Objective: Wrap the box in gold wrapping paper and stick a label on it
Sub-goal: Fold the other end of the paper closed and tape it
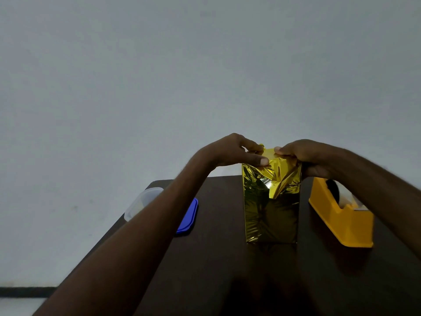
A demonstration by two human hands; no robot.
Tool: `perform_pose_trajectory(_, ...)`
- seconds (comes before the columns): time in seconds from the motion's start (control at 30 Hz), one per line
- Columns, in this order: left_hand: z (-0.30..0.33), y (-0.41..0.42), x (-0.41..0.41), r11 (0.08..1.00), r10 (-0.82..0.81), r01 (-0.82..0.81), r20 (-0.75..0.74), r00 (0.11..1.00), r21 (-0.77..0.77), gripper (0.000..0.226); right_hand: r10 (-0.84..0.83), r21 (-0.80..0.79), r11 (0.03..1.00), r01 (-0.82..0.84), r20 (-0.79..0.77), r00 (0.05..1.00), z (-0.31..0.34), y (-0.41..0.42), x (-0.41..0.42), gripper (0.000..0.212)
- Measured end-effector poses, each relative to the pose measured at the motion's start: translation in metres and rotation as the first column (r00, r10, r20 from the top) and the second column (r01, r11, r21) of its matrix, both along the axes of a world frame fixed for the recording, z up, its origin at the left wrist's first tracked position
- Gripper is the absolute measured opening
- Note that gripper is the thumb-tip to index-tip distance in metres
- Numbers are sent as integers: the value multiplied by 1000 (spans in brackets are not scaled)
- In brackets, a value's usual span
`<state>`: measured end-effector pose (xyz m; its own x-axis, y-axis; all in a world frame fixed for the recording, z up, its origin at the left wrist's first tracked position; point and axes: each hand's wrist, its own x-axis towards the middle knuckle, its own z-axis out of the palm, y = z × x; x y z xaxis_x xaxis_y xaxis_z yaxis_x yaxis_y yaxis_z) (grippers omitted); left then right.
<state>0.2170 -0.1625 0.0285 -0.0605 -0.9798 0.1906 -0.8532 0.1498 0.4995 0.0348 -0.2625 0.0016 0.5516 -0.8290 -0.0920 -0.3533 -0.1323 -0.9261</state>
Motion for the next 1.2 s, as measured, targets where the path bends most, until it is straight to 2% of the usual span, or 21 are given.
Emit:
perform_pose_trajectory(0.1, 0, 3, 0, 1000, -8, 8, -8, 1000, -12, 50, -40, -20, 999, 42, 87, 995, -5, 2, -7, 37)
perform_pose_trajectory(0.13, -1, 5, -1, 1000, -12, 12, -10, 1000, -19, 49, -62, -105, 992, 76, 131, 989, -8, 2, -11, 32)
perform_pose_trajectory(0.17, -2, 6, -2, 999, -14, 14, -5, 1000, -37, 47, -92, -258, 957, 134, 170, 981, -11, 2, -15, 24)
perform_pose_trajectory(0.2, -4, 7, -3, 998, -21, 21, 11, 1000, -67, 45, -112, -435, 878, 198, 214, 970, -14, 3, -22, 21)
perform_pose_trajectory(0.27, -7, 9, -4, 991, -22, 27, 42, 999, -129, 42, -73, -701, 675, 232, 250, 966, -17, 15, -34, 39)
perform_pose_trajectory(0.3, -8, 9, -4, 990, -13, 19, 39, 999, -142, 42, -27, -773, 604, 194, 223, 974, -20, 21, -39, 46)
perform_pose_trajectory(0.37, -9, 12, -3, 991, 16, -19, -22, 1000, -131, 44, 58, -844, 530, 82, 132, 990, -26, 33, -46, 47)
perform_pose_trajectory(0.43, -7, 16, -3, 994, 42, -49, -69, 997, -102, 59, 90, -865, 501, 25, 81, 993, -33, 39, -48, 36)
perform_pose_trajectory(0.53, -3, 20, -5, 996, 51, -55, -56, 997, -67, 76, 39, -879, 462, 115, 149, 988, -37, 38, -45, 23)
perform_pose_trajectory(0.6, -1, 24, -6, 998, 25, -28, -43, 999, -61, 67, -14, -852, 469, 232, 255, 967, -35, 38, -40, 11)
perform_pose_trajectory(0.67, 4, 28, -6, 997, 3, -4, -5, 1000, -78, 53, -42, -799, 517, 306, 333, 942, -34, 37, -36, 4)
perform_pose_trajectory(0.83, 19, 32, -9, 986, -55, 59, 28, 998, -157, 48, -16, -730, 608, 314, 383, 923, -34, 28, -31, 8)
perform_pose_trajectory(0.93, 17, 25, -19, 955, 18, 18, 120, 993, -295, 32, 6, -737, 605, 302, 383, 924, -34, 26, -30, 11)
perform_pose_trajectory(1.03, 21, 17, -24, 889, 70, -41, 46, 997, -457, 11, 12, -737, 600, 310, 395, 918, -34, 23, -31, 12)
perform_pose_trajectory(1.1, 27, 15, -25, 879, 59, -65, -28, 998, -471, 7, 11, -724, 614, 315, 407, 913, -35, 22, -32, 12)
perform_pose_trajectory(1.2, 32, 13, -26, 875, 60, -65, -25, 998, -479, 4, -4, -713, 616, 334, 421, 907, -37, 21, -32, 11)
